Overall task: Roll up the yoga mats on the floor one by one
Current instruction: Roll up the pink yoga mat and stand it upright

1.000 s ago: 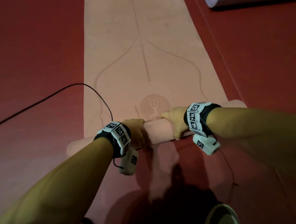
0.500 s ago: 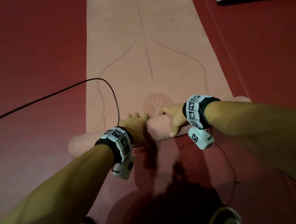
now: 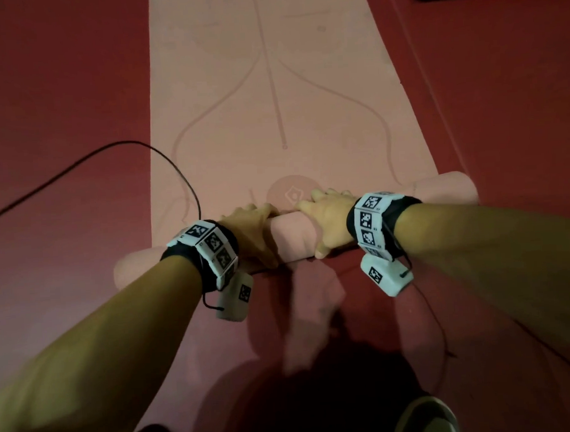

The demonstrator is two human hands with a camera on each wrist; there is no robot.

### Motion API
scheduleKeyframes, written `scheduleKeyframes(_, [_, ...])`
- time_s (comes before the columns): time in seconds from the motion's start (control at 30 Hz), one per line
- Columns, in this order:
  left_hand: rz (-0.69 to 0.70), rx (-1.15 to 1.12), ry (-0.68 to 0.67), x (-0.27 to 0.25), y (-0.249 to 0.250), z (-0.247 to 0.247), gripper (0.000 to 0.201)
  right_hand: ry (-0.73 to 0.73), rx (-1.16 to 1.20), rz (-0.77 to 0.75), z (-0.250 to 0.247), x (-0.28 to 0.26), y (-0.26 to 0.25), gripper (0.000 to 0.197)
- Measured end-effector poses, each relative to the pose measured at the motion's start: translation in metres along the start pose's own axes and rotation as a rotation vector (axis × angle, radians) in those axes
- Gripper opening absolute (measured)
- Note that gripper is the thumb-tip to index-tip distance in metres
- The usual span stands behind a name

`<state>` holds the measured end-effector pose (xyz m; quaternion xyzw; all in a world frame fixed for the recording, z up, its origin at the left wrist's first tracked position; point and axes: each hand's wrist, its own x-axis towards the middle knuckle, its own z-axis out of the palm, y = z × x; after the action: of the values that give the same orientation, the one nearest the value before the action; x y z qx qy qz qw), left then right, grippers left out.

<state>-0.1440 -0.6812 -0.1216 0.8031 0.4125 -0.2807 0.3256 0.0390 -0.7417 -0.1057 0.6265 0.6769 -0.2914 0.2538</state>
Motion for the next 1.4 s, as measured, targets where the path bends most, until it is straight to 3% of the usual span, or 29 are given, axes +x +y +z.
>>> scheduleKeyframes(0.1, [-0.032,0.153,0.132,-0.005,0.007,0.007,0.108,-0.101,0.134,-0.016,-0.018,0.01,0.007,0.113])
scheduleKeyframes(0.2, [-0.057,0.125,0.155,-0.005,0.008,0.009,0.106,-0.116,0.241,-0.025,-0.024,0.013,0.009,0.101])
scheduleKeyframes(0.33, [-0.058,0.089,0.085,0.003,0.004,-0.003,0.099,-0.008,0.148,-0.041,-0.014,0.008,0.013,0.096])
scheduleKeyframes(0.43, [-0.052,-0.025,-0.026,0.009,0.001,-0.015,0.1,0.102,-0.036,-0.031,-0.004,0.004,0.018,0.112])
scheduleKeyframes(0.53, [-0.046,-0.096,-0.072,0.017,-0.004,-0.02,0.101,0.109,-0.075,0.008,-0.002,0.006,0.019,0.12])
scheduleKeyframes(0.87, [-0.087,0.221,0.235,0.011,0.003,-0.002,0.104,-0.055,0.185,-0.008,-0.033,0.028,0.027,0.106])
scheduleKeyframes(1.0, [-0.094,0.188,0.163,0.02,0.001,-0.015,0.101,0.036,0.186,-0.032,-0.029,0.024,0.034,0.104])
scheduleKeyframes(1.1, [-0.057,0.171,0.081,0.026,-0.001,-0.029,0.097,0.132,-0.018,0.005,-0.017,0.02,0.039,0.112])
scheduleKeyframes(1.23, [-0.086,0.178,0.063,0.03,0.0,-0.037,0.07,0.129,-0.004,0.042,-0.018,0.023,0.043,0.113])
scheduleKeyframes(1.4, [-0.068,0.12,0.191,0.027,-0.004,-0.032,0.11,0.02,0.121,0.038,-0.037,0.034,0.045,0.106])
